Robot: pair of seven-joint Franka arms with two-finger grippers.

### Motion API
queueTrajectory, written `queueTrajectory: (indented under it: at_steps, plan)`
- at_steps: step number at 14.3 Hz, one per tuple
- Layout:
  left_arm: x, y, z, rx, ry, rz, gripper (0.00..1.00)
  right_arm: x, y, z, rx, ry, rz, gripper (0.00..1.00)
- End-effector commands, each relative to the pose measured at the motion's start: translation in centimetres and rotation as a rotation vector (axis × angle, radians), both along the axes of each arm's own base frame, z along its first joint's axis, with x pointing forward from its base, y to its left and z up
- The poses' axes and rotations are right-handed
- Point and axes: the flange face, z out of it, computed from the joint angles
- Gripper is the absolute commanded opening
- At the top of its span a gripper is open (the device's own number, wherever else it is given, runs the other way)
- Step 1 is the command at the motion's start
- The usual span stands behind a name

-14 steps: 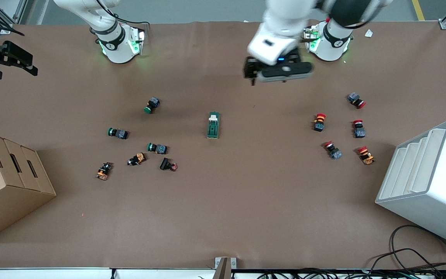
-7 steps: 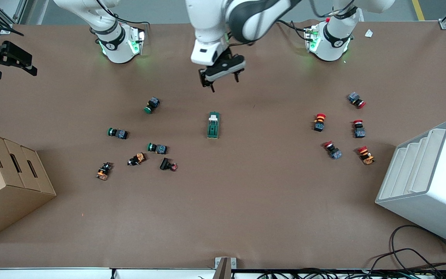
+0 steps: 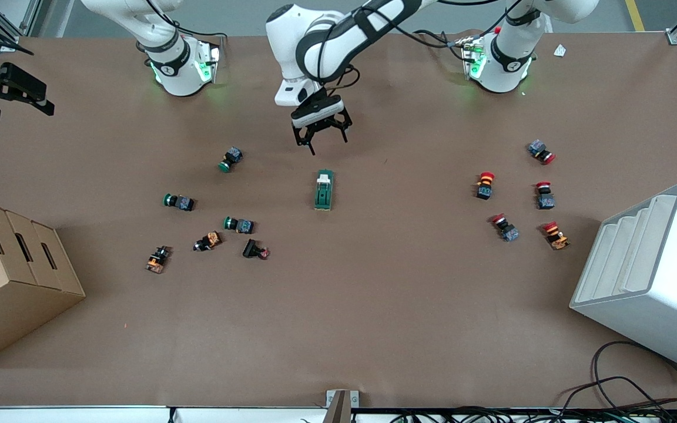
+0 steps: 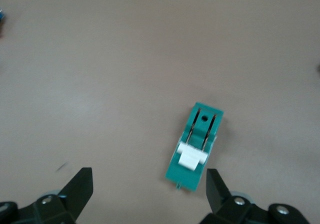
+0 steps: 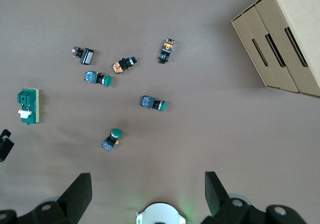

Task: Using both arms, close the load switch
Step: 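Lower the left gripper to the switch while the right gripper approaches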

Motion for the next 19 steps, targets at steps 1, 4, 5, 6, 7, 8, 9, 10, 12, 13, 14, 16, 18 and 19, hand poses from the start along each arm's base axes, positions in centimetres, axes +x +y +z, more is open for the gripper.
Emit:
queueTrajectory:
  at_steps: [1, 4, 5, 6, 7, 8, 9, 10, 12, 13, 14, 16, 18, 19]
  plan:
    - [-2.5, 1.1, -5.2, -0.009, -0.143, -0.048, 1.0, 0.4, -0.1, 0.0, 0.006, -0.003, -0.014, 1.0]
    - [-5.5, 1.8, -9.7, -0.04, -0.244, -0.089, 0.99, 1.0, -0.2, -0.2, 0.003, -0.004, -0.006, 1.0]
    - [-6.2, 1.7, -10.1, -0.041, -0.245, -0.095, 0.99, 1.4, -0.2, -0.7, -0.005, 0.007, -0.003, 1.0]
    - [-6.1, 1.5, -10.0, -0.058, -0.245, -0.097, 0.99, 2.0, -0.3, -1.6, -0.005, 0.021, -0.005, 1.0]
    - [-5.5, 1.0, -9.8, -0.085, -0.251, -0.113, 0.99, 3.1, -0.6, -3.1, -0.005, 0.039, -0.011, 1.0]
    - [-5.5, 1.1, -9.9, -0.088, -0.261, -0.131, 0.99, 4.8, -1.3, -5.5, -0.002, 0.068, -0.028, 1.0]
    - [-5.9, 1.1, -10.5, -0.083, -0.263, -0.149, 0.99, 6.4, -2.5, -8.6, 0.0, 0.117, -0.049, 1.0]
    - [-6.1, 1.0, -11.0, -0.073, -0.269, -0.16, 0.99, 8.0, -3.3, -11.7, -0.007, 0.149, -0.062, 1.0]
    - [-6.0, 1.6, -12.4, -0.018, -0.341, -0.201, 1.0, 9.6, -3.3, -13.5, -0.012, 0.141, -0.06, 1.0]
    - [-6.0, 1.8, -13.4, 0.002, -0.362, -0.223, 1.0, 9.4, -2.7, -13.6, -0.016, 0.148, -0.071, 1.0]
    - [-6.1, 1.8, -13.7, 0.01, -0.374, -0.231, 1.0, 9.4, -2.0, -13.9, -0.01, 0.154, -0.104, 1.0]
    - [-6.2, 1.7, -13.9, 0.011, -0.375, -0.23, 1.0, 9.2, 0.5, -14.8, -0.011, 0.186, -0.233, 1.0]
    - [-6.5, 1.7, -14.4, 0.019, -0.371, -0.234, 1.0, 8.5, 2.8, -15.6, 0.028, 0.237, -0.379, 1.0]
    - [-7.3, 1.6, -14.9, 0.022, -0.37, -0.245, 1.0, 8.1, 4.5, -15.9, 0.038, 0.255, -0.41, 1.0]
